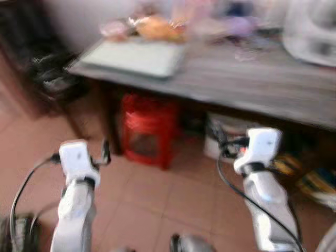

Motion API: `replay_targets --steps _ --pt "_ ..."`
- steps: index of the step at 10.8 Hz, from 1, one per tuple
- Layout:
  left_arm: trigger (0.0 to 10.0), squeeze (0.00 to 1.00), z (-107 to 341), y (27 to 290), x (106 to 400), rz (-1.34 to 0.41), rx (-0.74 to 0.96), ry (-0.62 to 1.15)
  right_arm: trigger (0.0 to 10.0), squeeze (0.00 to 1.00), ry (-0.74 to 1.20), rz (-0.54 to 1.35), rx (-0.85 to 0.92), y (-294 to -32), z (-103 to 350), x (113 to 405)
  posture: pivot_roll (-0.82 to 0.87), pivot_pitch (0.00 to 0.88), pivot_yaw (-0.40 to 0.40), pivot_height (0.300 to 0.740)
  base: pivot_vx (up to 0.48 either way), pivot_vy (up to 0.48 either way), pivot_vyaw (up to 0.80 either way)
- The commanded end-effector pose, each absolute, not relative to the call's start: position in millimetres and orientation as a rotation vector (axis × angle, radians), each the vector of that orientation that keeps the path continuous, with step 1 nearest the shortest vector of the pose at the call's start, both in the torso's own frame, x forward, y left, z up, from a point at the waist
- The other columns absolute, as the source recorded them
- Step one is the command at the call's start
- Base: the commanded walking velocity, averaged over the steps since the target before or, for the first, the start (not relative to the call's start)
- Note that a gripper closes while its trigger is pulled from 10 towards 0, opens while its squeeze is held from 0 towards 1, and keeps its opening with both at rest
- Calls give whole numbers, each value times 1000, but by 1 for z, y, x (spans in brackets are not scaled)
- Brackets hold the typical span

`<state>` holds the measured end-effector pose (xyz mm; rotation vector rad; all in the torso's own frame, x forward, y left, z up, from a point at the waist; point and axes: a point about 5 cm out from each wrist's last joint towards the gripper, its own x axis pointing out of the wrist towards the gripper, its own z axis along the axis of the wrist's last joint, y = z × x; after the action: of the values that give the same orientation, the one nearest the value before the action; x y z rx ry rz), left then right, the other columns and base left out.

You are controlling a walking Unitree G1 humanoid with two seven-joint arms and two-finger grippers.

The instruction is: Setting the table

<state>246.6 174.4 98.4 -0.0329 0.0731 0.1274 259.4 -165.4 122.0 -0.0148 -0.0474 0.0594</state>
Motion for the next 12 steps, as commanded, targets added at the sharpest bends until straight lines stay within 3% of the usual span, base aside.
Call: replay_targets --steps 1,5,10,12 --pt "10000 0 95 169 248 100 -21 78 10000 0 -41 61 -14 -165 120 261 -39 0 8 740 0 0 -800" --pt "10000 0 104 155 259 -3 -9 45 10000 0 -66 76 -42 -162 122 272 -43 32 22 740 0 0 -703" --pt "10000 0 106 153 251 -58 -5 56 10000 0 -4 -90 -108 -169 105 255 -50 89 45 740 0 0 0" --pt "10000 0 113 152 255 -61 -6 42 10000 0 8 -66 -26 -164 104 256 -44 90 49 740 0 -264 0"
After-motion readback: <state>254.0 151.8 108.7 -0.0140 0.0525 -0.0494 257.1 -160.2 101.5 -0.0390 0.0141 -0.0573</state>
